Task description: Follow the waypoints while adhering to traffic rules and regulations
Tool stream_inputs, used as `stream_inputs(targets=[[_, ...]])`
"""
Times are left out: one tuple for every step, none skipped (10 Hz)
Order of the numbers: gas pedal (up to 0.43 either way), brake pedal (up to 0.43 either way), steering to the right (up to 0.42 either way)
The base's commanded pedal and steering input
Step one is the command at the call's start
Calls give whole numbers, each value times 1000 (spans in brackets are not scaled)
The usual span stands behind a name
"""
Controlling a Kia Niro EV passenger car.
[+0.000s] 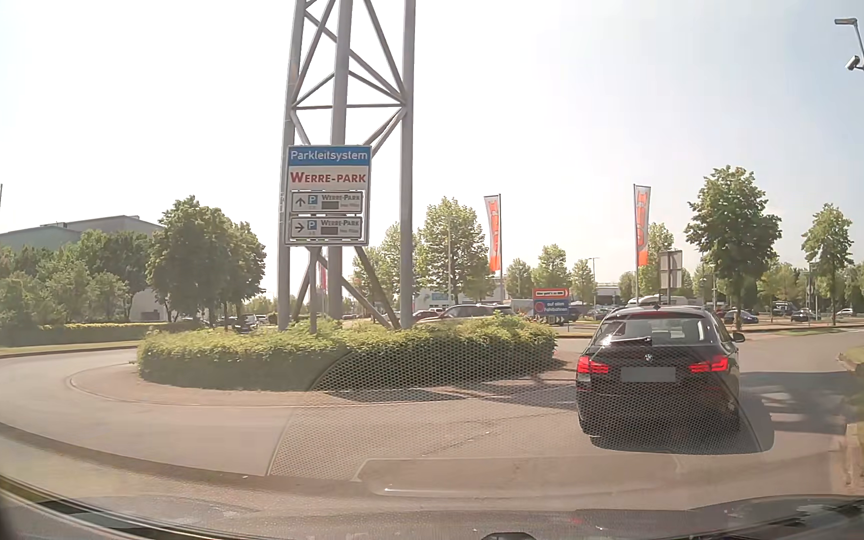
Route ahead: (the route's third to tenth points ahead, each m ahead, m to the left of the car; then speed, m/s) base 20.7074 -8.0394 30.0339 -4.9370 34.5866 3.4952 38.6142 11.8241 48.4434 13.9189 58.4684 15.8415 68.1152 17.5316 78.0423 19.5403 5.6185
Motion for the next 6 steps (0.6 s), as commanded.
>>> stream_inputs(targets=[[0,0,214],[0,0,241],[28,0,276],[47,0,310],[47,0,331],[59,0,350]])
